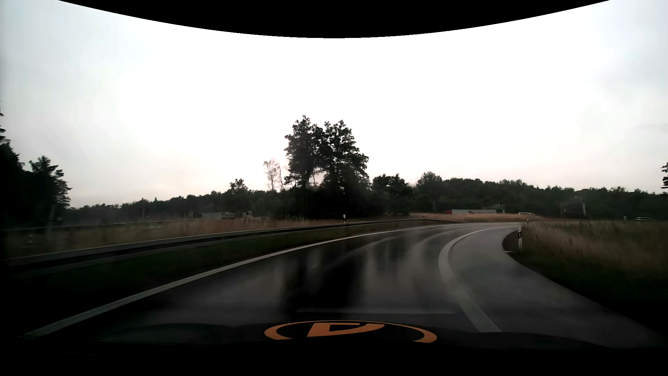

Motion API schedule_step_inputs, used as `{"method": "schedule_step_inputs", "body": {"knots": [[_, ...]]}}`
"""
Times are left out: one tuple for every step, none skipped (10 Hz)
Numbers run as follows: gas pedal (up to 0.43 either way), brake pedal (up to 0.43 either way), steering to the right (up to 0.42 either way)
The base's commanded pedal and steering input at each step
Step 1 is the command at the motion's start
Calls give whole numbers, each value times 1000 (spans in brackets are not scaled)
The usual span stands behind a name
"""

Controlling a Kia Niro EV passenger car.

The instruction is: Follow the waypoints while adhering to traffic rules and regulations

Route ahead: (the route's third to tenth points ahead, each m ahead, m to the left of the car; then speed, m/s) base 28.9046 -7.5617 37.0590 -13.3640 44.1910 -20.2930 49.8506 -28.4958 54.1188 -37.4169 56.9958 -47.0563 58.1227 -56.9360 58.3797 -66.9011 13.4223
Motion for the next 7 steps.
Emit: {"method": "schedule_step_inputs", "body": {"knots": [[150,0,102],[150,0,101],[157,0,100],[157,0,97],[169,0,95],[169,0,94],[169,0,96]]}}
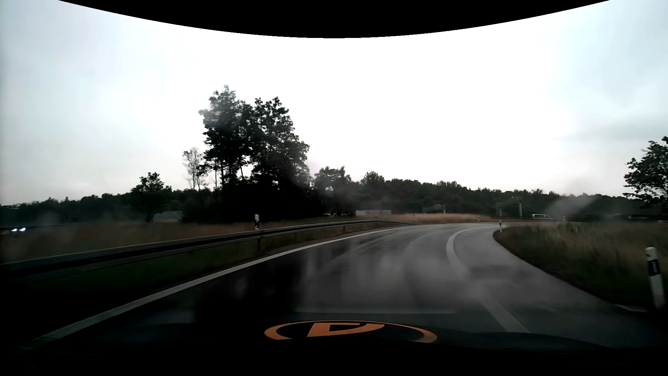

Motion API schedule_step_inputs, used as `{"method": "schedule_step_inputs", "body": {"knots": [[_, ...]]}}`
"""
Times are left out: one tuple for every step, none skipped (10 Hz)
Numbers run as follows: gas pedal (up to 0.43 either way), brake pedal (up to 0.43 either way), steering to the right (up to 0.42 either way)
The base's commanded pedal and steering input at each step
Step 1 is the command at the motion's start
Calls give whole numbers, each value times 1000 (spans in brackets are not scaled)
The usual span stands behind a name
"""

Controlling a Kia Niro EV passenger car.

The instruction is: Follow the waypoints while adhering to traffic rules and regulations

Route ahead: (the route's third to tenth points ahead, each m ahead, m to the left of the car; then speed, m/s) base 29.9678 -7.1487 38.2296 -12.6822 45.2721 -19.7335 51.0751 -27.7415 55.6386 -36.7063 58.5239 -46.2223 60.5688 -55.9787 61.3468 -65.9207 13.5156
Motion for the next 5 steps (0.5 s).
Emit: {"method": "schedule_step_inputs", "body": {"knots": [[169,0,96],[169,0,96],[169,0,96],[169,0,95],[169,0,94]]}}
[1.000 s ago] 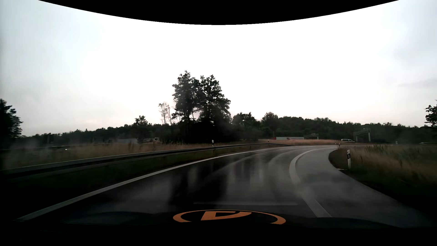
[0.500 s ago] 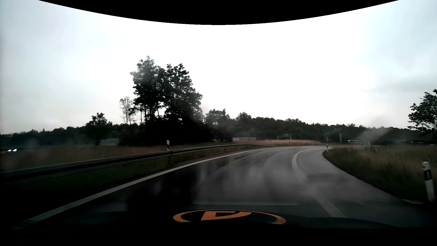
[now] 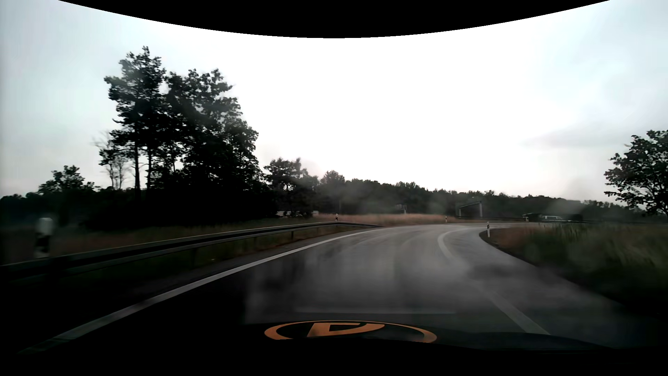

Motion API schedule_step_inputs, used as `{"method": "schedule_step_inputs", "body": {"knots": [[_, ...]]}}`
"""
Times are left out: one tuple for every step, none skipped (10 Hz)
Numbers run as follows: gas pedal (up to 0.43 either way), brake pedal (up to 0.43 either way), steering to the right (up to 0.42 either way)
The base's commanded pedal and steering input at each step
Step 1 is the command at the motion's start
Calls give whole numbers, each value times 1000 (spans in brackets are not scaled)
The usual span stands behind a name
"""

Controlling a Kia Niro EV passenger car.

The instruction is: Follow the waypoints while adhering to traffic rules and regulations

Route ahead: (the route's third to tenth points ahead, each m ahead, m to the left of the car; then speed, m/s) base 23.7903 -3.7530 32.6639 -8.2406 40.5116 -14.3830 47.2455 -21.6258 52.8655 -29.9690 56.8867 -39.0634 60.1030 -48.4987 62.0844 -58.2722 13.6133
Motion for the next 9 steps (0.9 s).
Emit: {"method": "schedule_step_inputs", "body": {"knots": [[169,0,93],[177,0,89],[189,0,87],[197,0,82],[240,0,77],[248,0,75],[248,0,75],[248,0,75],[248,0,75]]}}
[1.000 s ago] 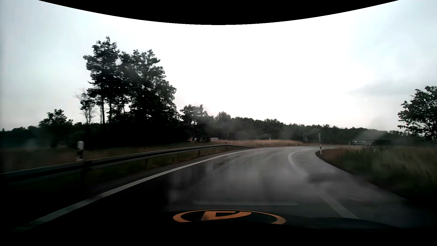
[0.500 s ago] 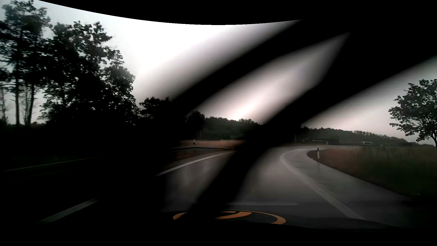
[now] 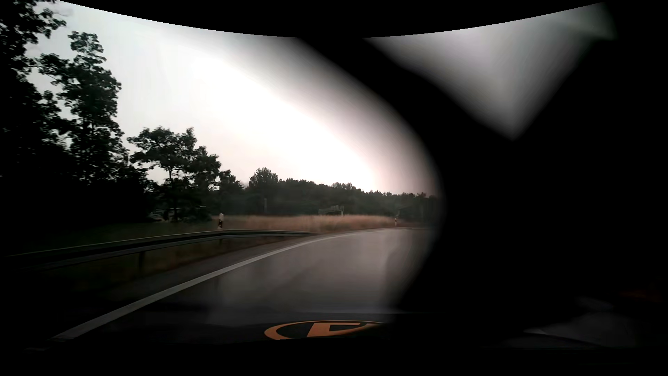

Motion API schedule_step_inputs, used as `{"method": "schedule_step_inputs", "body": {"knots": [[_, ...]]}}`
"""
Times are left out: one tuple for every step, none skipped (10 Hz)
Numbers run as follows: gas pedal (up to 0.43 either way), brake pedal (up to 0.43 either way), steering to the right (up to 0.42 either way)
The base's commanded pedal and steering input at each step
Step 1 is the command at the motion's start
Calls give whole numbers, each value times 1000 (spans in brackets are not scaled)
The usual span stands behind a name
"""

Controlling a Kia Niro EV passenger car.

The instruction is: Follow the waypoints while adhering to traffic rules and regulations

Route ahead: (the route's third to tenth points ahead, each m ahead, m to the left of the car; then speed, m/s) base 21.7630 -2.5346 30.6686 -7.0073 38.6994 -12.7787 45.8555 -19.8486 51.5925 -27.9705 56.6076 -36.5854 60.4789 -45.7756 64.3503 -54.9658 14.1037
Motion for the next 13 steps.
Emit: {"method": "schedule_step_inputs", "body": {"knots": [[248,0,75],[248,0,75],[240,0,75],[240,0,75],[228,0,76],[228,0,77],[220,0,81],[197,0,86],[197,0,88],[197,0,90],[169,0,92],[150,0,95],[118,0,99]]}}
